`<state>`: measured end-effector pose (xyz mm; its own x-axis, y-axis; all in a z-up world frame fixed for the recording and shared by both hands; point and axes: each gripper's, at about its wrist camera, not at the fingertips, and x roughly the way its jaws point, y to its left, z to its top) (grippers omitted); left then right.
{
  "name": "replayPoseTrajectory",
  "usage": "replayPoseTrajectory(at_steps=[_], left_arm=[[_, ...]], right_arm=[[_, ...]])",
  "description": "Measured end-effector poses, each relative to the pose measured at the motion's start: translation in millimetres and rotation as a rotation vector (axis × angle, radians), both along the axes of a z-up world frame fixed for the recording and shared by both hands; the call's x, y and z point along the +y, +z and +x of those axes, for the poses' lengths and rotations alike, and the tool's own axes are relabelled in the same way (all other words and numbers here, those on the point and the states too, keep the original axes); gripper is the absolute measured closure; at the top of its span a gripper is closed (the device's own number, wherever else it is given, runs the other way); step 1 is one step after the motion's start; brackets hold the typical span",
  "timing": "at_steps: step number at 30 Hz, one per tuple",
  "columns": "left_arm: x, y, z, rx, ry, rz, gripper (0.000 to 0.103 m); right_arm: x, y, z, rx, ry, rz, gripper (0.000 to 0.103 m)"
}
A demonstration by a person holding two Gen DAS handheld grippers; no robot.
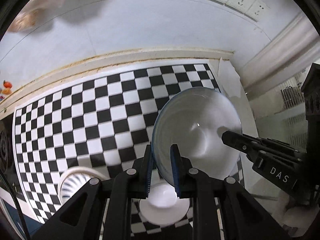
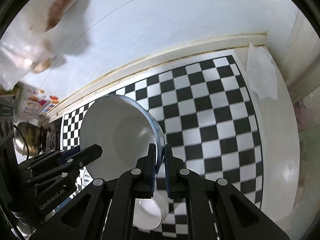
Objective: Organize plates and bowls
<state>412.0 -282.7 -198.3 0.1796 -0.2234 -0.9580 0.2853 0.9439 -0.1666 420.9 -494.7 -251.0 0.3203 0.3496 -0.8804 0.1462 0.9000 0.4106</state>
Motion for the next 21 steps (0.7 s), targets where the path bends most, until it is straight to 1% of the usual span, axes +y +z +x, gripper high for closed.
replayPoseTrajectory(at_steps=[5,10,13,21], left_arm=[[15.0,-2.4,-34.1,0.006,-0.006,0.003,0.088],[24.3,-10.2,-59.1,0.018,-0.010,0.009,0.088],[28.9,-17.1,-71.9,0.030,-0.013,0.016,0.088],[35.1,-52.5,-91.1,0.098,-0.002,0.030,0.088]], right_arm=[[20.7,-1.8,-39.8,0.006,0.009,0.006,0.094],[36.2,-15.4,-76.3,0.030,0.018,0.012,0.094],[42.0,-23.7,-89.5,0.044,0.024,0.013,0.094],[51.3,-52.9,-112.0,0.090,0.027,0.011,0.094]])
